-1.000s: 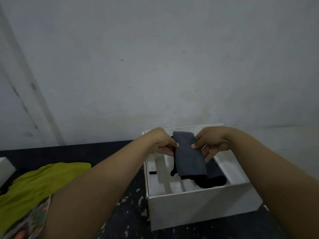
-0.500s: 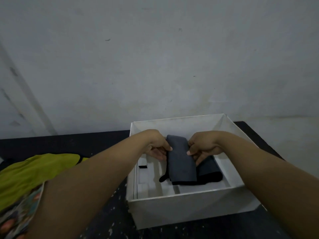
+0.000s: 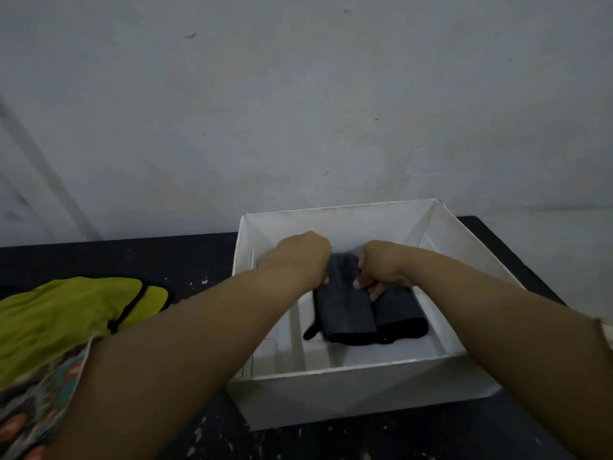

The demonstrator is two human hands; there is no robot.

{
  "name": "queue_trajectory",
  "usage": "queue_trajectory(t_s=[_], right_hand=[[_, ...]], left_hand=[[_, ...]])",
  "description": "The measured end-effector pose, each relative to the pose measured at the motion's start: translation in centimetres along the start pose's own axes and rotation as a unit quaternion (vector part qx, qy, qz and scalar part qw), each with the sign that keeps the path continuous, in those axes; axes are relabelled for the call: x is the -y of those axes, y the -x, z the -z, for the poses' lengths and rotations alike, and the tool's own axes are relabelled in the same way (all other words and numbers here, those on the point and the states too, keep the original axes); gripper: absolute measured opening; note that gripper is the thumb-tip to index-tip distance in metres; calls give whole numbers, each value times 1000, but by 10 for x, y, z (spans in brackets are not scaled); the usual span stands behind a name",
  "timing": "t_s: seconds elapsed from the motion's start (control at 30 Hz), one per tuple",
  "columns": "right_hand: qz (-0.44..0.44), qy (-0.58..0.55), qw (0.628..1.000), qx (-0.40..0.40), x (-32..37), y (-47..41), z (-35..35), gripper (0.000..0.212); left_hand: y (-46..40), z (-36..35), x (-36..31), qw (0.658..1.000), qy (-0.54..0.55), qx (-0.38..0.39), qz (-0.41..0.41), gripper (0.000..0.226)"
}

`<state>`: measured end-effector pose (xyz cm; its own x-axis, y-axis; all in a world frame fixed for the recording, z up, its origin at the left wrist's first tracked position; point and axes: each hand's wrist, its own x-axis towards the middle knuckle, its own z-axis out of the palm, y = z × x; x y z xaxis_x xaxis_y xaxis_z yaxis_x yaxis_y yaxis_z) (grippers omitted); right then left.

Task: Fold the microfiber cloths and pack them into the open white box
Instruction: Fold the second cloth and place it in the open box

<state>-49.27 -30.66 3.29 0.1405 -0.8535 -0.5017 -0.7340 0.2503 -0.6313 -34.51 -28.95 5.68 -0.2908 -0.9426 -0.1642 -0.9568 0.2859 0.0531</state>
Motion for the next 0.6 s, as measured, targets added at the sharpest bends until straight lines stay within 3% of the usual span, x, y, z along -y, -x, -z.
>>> queue_trajectory(t_s=[0.13, 0.23, 0.3, 0.43, 0.6], right_hand=[[26, 23, 999, -28, 5, 6, 5, 28], [104, 175, 975, -90, 10, 13, 12, 24], [165, 260, 946, -101, 17, 20, 12, 40], [232, 346, 909, -32, 21, 28, -1, 57], [195, 420, 885, 38, -2, 11, -13, 84]], left_hand=[[0, 2, 8, 995, 38, 12, -88, 34], [4, 0, 14, 989, 26, 61, -129, 44], [2, -1, 15, 989, 6, 55, -134, 47], [2, -2, 13, 989, 12, 63, -135, 48], [1, -13, 9, 982, -78, 93, -142, 48]])
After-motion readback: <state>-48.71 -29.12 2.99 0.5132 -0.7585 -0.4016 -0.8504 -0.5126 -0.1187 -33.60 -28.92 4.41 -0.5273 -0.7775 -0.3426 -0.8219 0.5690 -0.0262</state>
